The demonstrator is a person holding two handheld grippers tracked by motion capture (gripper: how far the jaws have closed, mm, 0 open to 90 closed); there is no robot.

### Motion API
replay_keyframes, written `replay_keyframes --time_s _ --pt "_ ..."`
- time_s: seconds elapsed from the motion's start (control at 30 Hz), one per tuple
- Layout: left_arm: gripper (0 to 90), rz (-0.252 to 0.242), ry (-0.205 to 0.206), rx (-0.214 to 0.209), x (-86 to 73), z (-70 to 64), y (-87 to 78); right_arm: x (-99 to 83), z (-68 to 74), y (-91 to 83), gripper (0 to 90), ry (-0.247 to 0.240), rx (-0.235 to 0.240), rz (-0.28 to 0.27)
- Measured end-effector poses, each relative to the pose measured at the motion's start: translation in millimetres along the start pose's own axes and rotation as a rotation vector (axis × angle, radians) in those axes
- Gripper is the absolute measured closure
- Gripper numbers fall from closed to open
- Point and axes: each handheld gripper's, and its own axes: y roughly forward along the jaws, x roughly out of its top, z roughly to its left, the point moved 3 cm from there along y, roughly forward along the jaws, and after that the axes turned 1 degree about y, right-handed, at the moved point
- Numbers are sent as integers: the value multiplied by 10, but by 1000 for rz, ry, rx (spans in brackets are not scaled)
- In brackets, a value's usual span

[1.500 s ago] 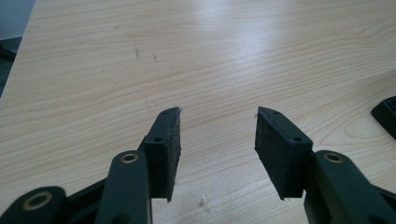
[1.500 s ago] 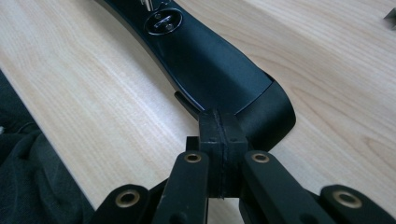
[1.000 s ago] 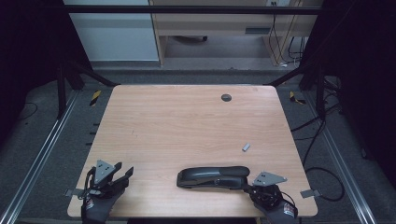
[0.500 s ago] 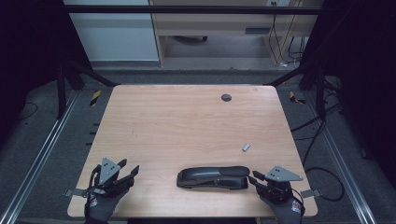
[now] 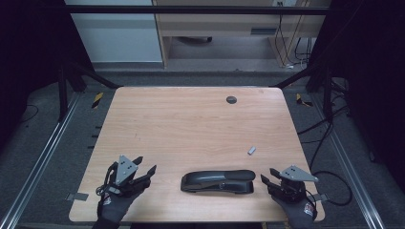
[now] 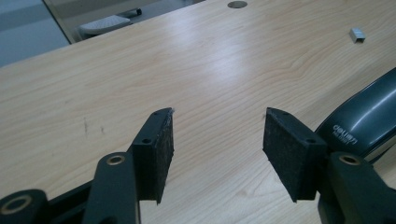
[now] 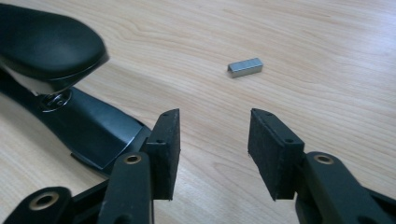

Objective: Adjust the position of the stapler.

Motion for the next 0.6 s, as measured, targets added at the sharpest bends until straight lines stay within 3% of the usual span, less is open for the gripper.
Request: replay_keyframes --time_s 0.33,0.6 --pt "398 0 37 -59 167 -254 140 9 -31 -3 514 3 -10 -5" --pt "386 -2 69 -78 302 -399 174 8 -69 -12 519 16 -21 -15"
